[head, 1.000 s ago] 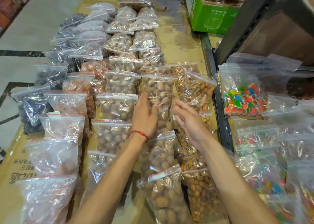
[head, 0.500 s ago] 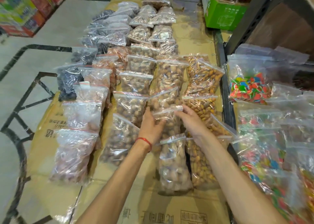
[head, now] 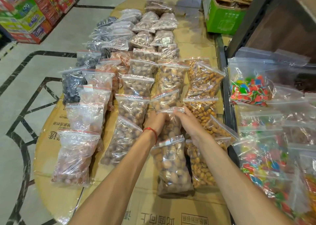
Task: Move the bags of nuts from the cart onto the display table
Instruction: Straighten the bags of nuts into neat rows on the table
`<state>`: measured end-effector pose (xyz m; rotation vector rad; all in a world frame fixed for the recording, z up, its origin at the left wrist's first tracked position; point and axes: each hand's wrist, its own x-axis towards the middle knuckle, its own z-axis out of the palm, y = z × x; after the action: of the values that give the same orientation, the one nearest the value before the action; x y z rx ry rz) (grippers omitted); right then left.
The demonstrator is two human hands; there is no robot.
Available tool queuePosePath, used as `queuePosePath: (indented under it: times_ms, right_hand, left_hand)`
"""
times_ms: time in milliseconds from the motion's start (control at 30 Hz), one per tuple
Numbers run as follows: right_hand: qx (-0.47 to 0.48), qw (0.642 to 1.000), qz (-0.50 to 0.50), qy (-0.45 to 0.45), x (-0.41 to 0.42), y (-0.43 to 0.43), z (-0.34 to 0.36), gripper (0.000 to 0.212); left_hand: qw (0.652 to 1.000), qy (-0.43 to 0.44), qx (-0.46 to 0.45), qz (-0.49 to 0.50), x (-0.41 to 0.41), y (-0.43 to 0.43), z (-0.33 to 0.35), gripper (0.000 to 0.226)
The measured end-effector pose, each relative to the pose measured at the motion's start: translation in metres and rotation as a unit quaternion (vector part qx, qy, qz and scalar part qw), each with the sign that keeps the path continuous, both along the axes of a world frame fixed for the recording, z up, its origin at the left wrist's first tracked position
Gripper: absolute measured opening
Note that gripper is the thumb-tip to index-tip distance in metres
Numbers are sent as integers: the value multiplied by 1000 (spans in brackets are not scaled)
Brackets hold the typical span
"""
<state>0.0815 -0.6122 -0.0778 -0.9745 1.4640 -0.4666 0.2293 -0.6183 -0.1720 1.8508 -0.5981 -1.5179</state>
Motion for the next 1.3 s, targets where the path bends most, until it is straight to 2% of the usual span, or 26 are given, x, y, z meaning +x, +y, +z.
queuePosePath:
  times_ms: [67, 167, 333, 467, 567, 633, 733, 800, 1000, 1100, 1200, 1300]
  right_hand:
    - [6, 1000, -8, -5, -2, -1, 1, 81]
    - [17, 998, -43, -35, -3, 1, 4, 69]
    - [29, 989, -87, -116, -1, -2, -2, 66]
    - [30, 986, -95, -130, 4, 1, -12, 75]
    - [9, 994, -74, -86, 9, 3, -12, 58]
    - [-2, 995, -74, -74, 10, 3, -16, 62]
    - [3, 994, -62, -89, 12, 3, -18, 70]
    - [6, 995, -53, -80, 14, 3, -19, 75]
    - [-26, 994, -90, -47, 23, -2, -28, 86]
    - [-8, 996, -43, -79, 25, -2, -24, 97]
    - [-26, 996, -36, -79, 21, 3, -19, 81]
    - [-80, 994, -68, -35, 21, 8, -17, 73]
  left_hand:
    - [1000, -20, -11, -11, -4, 5, 25, 60]
    - [999, -15, -39, -21, -10, 11, 36, 58]
    - [992, -56, -103, -47, -14, 16, 45, 72]
    - [979, -110, -154, -73, -15, 14, 79, 79]
    - [984, -108, -135, -35, -12, 9, 79, 84]
    - [990, -97, -97, -18, -7, 12, 71, 79]
    - [992, -110, -55, -36, -5, 17, 73, 54]
    - [992, -116, -43, -39, -7, 16, 74, 48]
    - [987, -137, -55, -61, -17, 12, 76, 59]
    - [986, -139, -80, -34, -5, 9, 63, 68]
    - [986, -150, -68, -33, -3, 11, 65, 83]
    - [990, -116, -75, -30, -10, 7, 65, 81]
